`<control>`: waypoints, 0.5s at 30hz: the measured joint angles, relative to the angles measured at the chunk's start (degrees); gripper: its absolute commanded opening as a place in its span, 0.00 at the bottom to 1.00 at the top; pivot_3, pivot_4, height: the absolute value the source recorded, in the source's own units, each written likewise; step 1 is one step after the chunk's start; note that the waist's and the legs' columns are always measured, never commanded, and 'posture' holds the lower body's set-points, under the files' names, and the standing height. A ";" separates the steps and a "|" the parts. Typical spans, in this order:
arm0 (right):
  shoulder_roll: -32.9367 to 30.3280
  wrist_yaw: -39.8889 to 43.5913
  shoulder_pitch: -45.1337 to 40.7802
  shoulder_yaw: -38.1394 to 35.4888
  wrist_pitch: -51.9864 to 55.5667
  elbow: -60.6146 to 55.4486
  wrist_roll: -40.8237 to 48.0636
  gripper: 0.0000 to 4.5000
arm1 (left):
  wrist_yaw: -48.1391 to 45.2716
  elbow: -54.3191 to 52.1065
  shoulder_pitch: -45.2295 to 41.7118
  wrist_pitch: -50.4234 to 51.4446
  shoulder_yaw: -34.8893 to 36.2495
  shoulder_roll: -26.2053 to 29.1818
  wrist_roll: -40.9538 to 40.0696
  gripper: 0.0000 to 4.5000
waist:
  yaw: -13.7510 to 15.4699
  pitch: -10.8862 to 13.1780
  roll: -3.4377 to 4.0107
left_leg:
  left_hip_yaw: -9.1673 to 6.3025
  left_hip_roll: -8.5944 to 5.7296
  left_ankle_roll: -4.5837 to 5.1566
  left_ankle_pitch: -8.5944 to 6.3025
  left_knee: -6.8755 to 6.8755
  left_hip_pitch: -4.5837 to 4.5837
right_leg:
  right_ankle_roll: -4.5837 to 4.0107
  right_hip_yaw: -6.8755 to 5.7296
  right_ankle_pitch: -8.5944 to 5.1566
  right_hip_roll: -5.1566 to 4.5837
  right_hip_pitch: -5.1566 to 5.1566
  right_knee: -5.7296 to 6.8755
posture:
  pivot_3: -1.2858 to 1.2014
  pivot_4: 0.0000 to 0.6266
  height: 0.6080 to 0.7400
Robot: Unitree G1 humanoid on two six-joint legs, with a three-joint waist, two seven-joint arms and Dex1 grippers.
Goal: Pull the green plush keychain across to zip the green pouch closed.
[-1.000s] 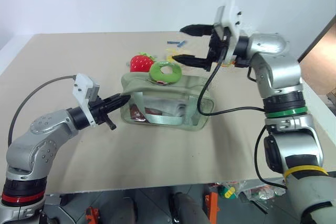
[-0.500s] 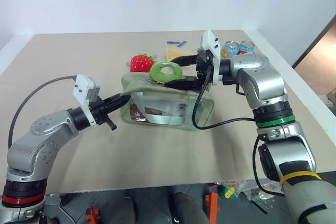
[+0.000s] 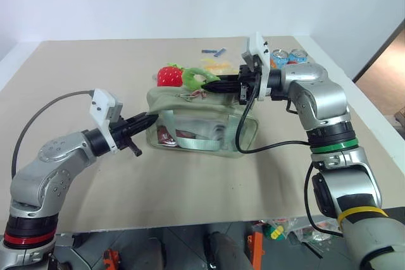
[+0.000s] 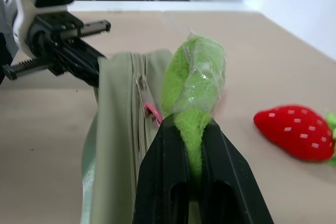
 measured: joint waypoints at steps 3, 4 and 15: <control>-0.70 0.02 -0.01 -0.86 -2.07 -0.89 0.31 0.00 | 0.95 0.33 -0.57 0.13 -0.12 -0.71 0.00 0.00 | 0.09 0.00 0.00 | 0.00 -0.02 0.00 0.00 0.01 -0.01 | 0.01 0.00 0.00 -0.02 0.00 0.00 | 0.52 0.24 1.00; -1.15 0.02 0.00 -0.91 -3.12 -1.01 0.19 0.00 | 1.33 0.56 -0.77 0.17 -0.12 -1.11 -0.02 0.00 | 0.08 0.00 0.00 | 0.00 -0.02 0.00 0.00 0.01 -0.01 | 0.02 0.00 0.01 -0.02 0.00 0.00 | 0.52 0.24 1.00; -10.25 -0.15 2.10 -3.22 -8.98 -4.33 -1.41 0.00 | 4.83 3.44 -3.63 1.15 -0.10 -3.06 -0.03 0.00 | 0.04 0.00 0.00 | -0.01 -0.03 0.00 0.00 0.02 -0.01 | 0.02 0.02 0.01 -0.01 -0.01 -0.01 | 0.52 0.24 1.00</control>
